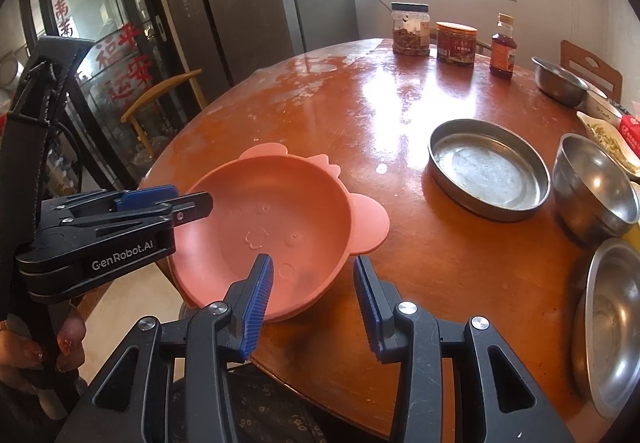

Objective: Organize plates and bowls

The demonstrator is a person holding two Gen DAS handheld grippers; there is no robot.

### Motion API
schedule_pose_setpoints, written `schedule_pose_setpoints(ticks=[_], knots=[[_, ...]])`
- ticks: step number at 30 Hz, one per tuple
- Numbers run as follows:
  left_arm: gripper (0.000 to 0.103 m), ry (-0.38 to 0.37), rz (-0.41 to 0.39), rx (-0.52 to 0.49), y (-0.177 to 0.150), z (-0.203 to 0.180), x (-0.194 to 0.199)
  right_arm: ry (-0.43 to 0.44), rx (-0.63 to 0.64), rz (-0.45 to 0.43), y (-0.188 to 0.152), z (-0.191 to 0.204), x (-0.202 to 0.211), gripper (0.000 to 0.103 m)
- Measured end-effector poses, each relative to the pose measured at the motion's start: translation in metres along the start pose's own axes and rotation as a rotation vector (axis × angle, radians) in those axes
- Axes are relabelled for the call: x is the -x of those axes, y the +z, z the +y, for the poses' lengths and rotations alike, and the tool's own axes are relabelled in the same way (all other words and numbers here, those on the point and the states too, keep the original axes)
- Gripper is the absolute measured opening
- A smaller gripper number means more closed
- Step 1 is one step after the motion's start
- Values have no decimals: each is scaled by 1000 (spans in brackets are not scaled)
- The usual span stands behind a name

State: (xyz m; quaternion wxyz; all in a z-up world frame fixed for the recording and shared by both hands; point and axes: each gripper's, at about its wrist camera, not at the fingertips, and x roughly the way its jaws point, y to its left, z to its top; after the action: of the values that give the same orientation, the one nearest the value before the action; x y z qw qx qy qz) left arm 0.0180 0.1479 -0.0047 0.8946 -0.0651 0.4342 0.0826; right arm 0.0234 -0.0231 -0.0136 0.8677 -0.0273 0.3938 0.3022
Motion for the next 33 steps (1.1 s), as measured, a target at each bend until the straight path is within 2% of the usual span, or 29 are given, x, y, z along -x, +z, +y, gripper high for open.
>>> schedule_pose_setpoints(ticks=[10, 21, 26, 33], knots=[[42, 24, -16, -10, 5, -6, 6, -7, -50, -22, 0, -11, 9, 49], [44, 1, -22, -20, 12, -20, 11, -33, -140, -71, 1, -36, 23, 55], [45, -11, -19, -43, 20, -34, 9, -52, -195, -84, 0, -52, 27, 60], [45, -43, -17, -93, 34, -61, 5, -83, -282, -83, 2, -77, 28, 61]])
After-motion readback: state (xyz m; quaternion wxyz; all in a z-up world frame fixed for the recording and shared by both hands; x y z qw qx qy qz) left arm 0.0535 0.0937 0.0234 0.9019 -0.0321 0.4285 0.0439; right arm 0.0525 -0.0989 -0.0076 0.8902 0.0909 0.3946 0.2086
